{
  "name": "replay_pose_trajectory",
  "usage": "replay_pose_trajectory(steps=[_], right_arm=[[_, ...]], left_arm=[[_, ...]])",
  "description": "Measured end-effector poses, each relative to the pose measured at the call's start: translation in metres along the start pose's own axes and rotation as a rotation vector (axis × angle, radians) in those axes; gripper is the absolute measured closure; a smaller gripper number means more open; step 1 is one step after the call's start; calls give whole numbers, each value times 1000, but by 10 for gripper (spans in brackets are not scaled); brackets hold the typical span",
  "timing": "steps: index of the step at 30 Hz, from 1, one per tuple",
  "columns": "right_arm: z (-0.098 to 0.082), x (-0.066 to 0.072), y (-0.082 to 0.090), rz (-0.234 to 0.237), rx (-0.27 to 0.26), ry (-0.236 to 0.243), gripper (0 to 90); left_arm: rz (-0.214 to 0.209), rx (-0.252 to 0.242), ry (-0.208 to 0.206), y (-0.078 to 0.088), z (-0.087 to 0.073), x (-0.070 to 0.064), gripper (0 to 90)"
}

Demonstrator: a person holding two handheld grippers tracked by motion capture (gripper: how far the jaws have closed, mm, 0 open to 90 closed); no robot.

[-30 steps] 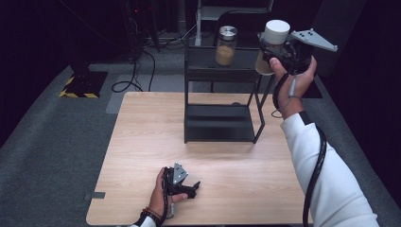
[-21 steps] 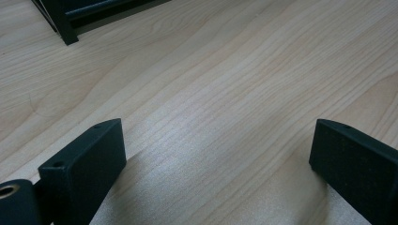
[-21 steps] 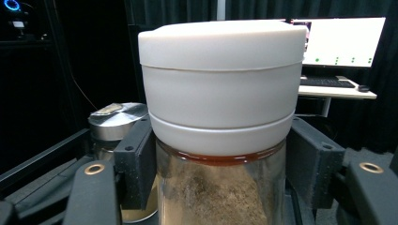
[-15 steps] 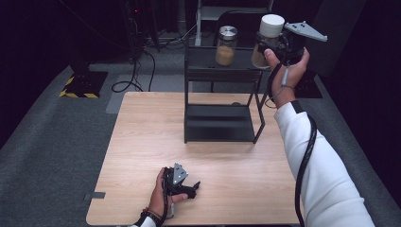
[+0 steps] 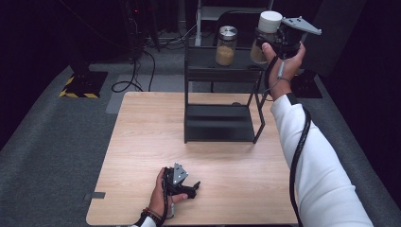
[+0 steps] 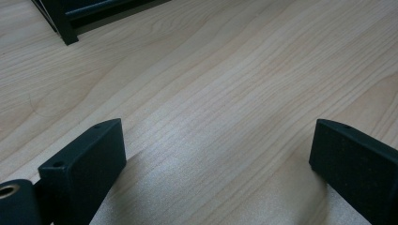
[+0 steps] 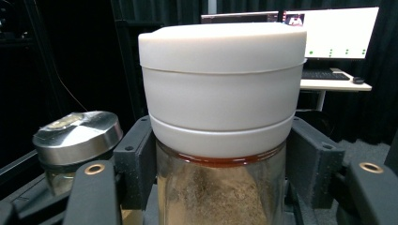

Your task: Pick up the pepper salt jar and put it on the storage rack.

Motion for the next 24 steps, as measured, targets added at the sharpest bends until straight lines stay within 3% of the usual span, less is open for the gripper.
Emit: replay_pose_trajectory(steps=[15, 24], right_arm=[[-16, -4, -11, -4, 38, -26, 341], [-22, -3, -14, -2, 30, -7, 341]], left_arm=[[-1, 1, -1, 0, 0, 0, 40], [0, 0, -1, 0, 0, 0, 40]])
Point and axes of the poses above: each handheld gripper's, and its own axes: y roughly backward along the jaws, z roughly out of its top, x roughly to its left, the point moved 7 cm from there along -y, roughly forward along the jaws, and after that the axes turned 4 degrees about -x, right-handed, at the moved point
